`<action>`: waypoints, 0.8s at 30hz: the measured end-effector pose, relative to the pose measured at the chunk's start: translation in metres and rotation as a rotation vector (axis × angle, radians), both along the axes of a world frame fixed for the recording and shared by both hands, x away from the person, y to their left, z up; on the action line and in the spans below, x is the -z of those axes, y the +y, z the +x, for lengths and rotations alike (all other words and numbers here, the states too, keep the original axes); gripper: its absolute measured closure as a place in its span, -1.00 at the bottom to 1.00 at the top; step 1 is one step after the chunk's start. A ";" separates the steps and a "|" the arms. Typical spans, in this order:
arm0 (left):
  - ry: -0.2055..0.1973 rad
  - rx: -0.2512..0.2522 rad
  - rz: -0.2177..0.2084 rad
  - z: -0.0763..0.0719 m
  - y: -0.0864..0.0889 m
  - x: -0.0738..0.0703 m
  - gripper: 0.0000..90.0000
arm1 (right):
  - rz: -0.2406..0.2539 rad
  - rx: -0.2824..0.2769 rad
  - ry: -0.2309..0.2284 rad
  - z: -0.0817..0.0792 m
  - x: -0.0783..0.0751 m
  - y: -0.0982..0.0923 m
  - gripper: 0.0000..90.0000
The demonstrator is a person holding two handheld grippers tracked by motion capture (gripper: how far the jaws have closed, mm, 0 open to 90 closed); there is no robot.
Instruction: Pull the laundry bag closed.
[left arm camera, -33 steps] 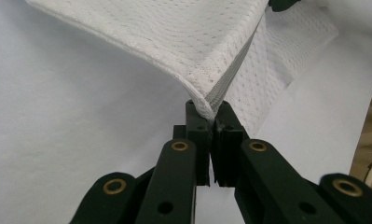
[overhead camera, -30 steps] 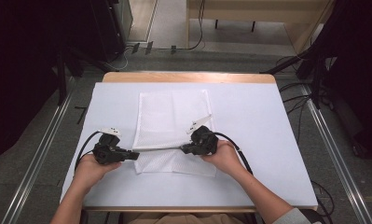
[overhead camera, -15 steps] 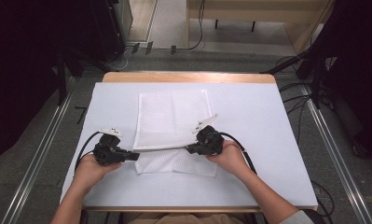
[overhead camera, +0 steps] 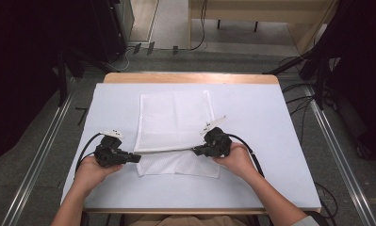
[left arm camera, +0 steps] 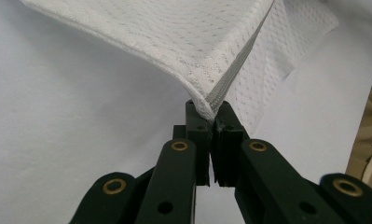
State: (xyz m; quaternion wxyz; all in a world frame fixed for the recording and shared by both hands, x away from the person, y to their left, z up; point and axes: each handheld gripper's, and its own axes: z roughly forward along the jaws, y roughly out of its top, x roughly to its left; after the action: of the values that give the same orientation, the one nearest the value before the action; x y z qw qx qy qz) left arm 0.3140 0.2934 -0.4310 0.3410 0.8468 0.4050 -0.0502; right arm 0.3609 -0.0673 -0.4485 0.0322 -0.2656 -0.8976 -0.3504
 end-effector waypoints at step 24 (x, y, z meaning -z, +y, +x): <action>0.004 -0.008 -0.002 0.000 0.005 0.001 0.95 | 0.000 0.055 0.022 -0.001 -0.002 -0.034 0.95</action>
State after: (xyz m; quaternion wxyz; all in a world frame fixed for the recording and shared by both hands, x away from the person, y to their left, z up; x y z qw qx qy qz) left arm 0.3138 0.2981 -0.4317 0.3412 0.8448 0.4091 -0.0511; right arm 0.3598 -0.1017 -0.4467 0.0324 -0.2942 -0.8895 -0.3483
